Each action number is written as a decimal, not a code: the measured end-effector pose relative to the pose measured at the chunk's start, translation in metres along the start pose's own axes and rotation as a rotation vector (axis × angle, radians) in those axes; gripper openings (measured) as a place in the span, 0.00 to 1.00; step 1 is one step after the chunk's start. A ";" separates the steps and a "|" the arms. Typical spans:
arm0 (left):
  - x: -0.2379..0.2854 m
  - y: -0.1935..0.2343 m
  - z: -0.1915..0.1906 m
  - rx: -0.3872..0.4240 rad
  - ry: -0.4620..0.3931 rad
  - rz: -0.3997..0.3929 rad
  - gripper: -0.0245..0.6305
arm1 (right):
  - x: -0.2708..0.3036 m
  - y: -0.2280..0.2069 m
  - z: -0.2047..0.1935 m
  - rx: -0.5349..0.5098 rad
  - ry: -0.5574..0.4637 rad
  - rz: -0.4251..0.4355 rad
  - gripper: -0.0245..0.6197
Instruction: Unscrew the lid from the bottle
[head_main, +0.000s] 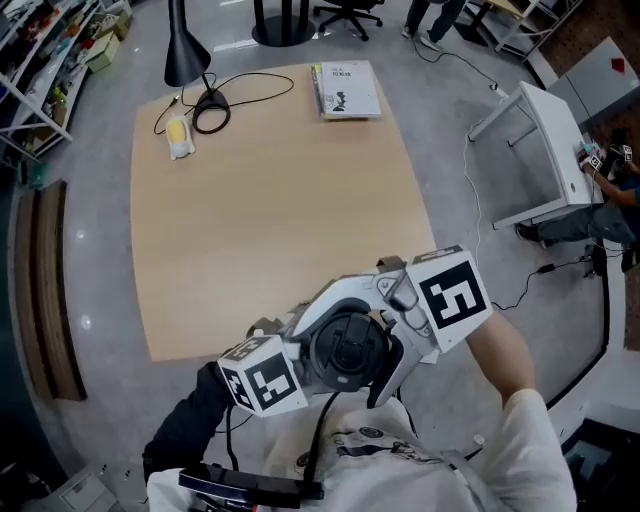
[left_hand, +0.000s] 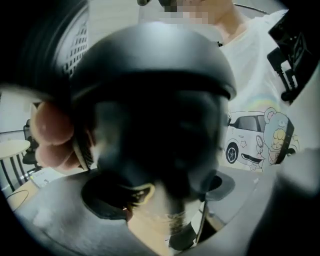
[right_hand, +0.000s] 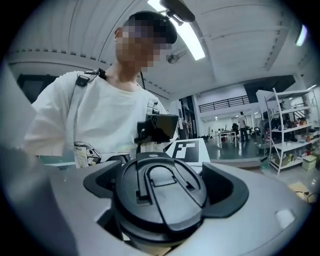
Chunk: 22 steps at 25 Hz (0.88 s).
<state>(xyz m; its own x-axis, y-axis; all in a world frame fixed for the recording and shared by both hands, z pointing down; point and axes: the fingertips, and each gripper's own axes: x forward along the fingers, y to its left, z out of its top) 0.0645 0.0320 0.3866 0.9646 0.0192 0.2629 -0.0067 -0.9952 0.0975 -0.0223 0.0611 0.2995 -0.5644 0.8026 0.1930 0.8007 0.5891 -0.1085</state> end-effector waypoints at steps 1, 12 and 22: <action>0.000 0.000 0.001 0.003 -0.001 -0.005 0.67 | 0.000 0.000 0.001 -0.008 0.012 0.000 0.82; -0.007 0.045 0.014 -0.024 -0.033 0.263 0.67 | -0.041 -0.031 0.008 0.098 0.032 -0.370 0.93; -0.018 0.073 -0.007 -0.035 0.102 0.480 0.67 | -0.041 -0.050 -0.007 0.048 0.063 -0.529 0.79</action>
<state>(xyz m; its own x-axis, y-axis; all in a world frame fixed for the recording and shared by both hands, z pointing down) 0.0451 -0.0404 0.3954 0.8198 -0.4295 0.3788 -0.4546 -0.8903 -0.0256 -0.0377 -0.0014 0.3038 -0.8741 0.3889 0.2910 0.3995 0.9164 -0.0247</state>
